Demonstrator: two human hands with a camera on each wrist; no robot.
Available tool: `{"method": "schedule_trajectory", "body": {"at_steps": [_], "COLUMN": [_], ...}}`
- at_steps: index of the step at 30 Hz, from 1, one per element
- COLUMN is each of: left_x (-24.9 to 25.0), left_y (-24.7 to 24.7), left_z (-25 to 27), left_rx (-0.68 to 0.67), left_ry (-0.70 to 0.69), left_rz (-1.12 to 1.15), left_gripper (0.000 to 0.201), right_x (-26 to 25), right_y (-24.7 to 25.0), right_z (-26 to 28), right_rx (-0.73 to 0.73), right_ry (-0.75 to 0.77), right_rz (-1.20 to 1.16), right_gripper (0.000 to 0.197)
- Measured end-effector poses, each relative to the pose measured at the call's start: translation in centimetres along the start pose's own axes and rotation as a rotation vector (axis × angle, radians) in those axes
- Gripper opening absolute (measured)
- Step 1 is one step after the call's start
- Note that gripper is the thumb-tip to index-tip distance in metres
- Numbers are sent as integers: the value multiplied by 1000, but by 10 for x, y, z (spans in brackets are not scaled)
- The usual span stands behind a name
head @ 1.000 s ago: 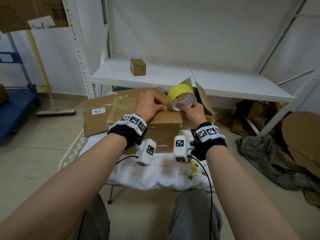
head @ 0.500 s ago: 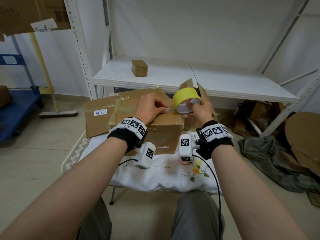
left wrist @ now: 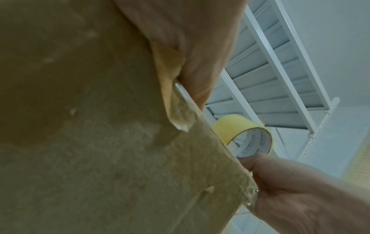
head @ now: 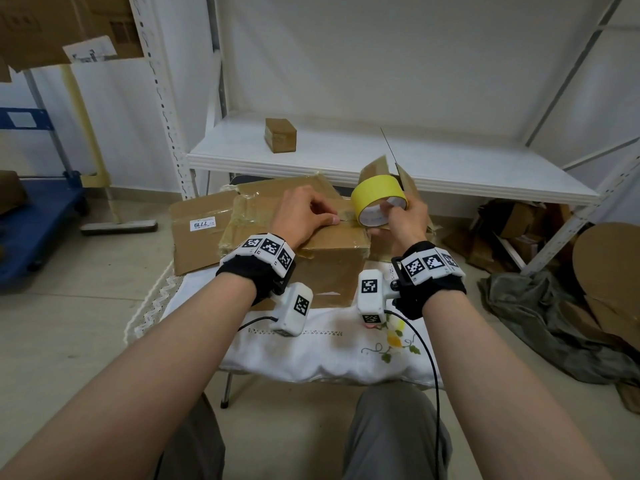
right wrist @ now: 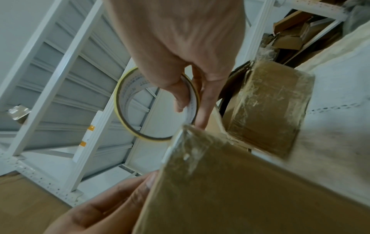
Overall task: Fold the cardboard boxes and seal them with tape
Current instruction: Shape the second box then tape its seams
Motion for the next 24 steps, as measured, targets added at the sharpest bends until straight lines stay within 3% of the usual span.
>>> {"method": "schedule_trajectory", "body": {"at_steps": [7,11,16,24], "left_x": [-1,-2,0,16], "left_y": [1,0,0,-9], "left_z": [1,1,0,7], "left_rx": [2,4,-10,-154], "left_ry": [-1,-3,-20,-313], "left_rz": [10,5,-11,-152], "left_gripper": [12,12,12,24], "right_x": [-2,-1,7,-7], "right_y": [2,24,38,43], "right_z": [0,-12,-17,-10], "right_rx": [33,145,166,117], "right_ry": [38,79,-11,-36], "right_rz": [10,-60,-195,-115], "right_gripper": [38,34,30,33]}}
Point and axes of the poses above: each hand's wrist, its own z-axis away from the middle knuckle, its own y-axis out of the back of the hand, x = y × z, the point moved 4 cm from there along -z, towards the middle knuckle, and after that the axes turned 4 degrees about x, right-handed, at the moved point
